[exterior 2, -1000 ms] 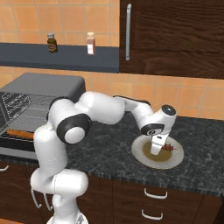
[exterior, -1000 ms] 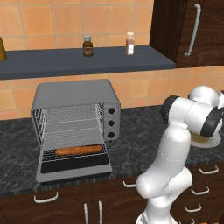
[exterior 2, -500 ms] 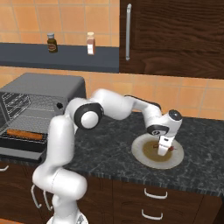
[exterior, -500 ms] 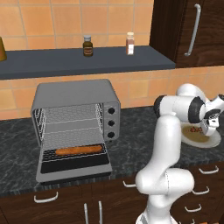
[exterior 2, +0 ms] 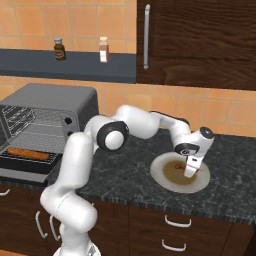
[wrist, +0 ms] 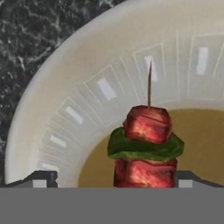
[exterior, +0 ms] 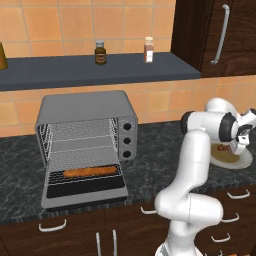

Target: Pick up the kebab skewer and baguette bread, and place them inside the toaster oven. Close the toaster oven door and start by setting the timer.

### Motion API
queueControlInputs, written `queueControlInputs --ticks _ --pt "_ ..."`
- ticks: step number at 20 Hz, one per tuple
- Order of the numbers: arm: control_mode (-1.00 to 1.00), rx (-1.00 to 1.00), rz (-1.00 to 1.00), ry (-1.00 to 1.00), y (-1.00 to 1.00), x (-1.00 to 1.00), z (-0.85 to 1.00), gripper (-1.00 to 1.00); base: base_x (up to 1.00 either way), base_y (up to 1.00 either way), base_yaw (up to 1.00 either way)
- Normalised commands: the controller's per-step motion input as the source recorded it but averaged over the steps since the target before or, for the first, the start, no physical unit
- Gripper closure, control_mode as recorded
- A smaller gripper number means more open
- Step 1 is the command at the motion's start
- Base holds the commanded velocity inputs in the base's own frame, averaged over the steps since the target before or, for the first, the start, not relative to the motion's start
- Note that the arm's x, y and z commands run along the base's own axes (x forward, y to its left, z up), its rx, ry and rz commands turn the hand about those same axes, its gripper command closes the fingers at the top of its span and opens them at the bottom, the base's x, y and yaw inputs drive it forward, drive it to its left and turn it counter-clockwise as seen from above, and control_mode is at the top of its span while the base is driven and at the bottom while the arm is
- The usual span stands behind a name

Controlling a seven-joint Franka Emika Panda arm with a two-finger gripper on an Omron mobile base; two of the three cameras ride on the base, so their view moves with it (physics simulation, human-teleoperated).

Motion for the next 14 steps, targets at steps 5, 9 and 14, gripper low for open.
queueControlInputs --ticks 5,9,14 --pt "-1.0 -0.01 0.0 0.02 0.03 0.12 -0.34 -1.0 0.0 0.0 0.0" --pt "-1.0 -0.04 0.0 0.04 0.34 0.0 -0.59 1.0 0.0 0.0 0.0" --pt "-1.0 -0.02 0.0 0.03 0.27 -0.19 -0.64 1.0 0.0 0.0 0.0"
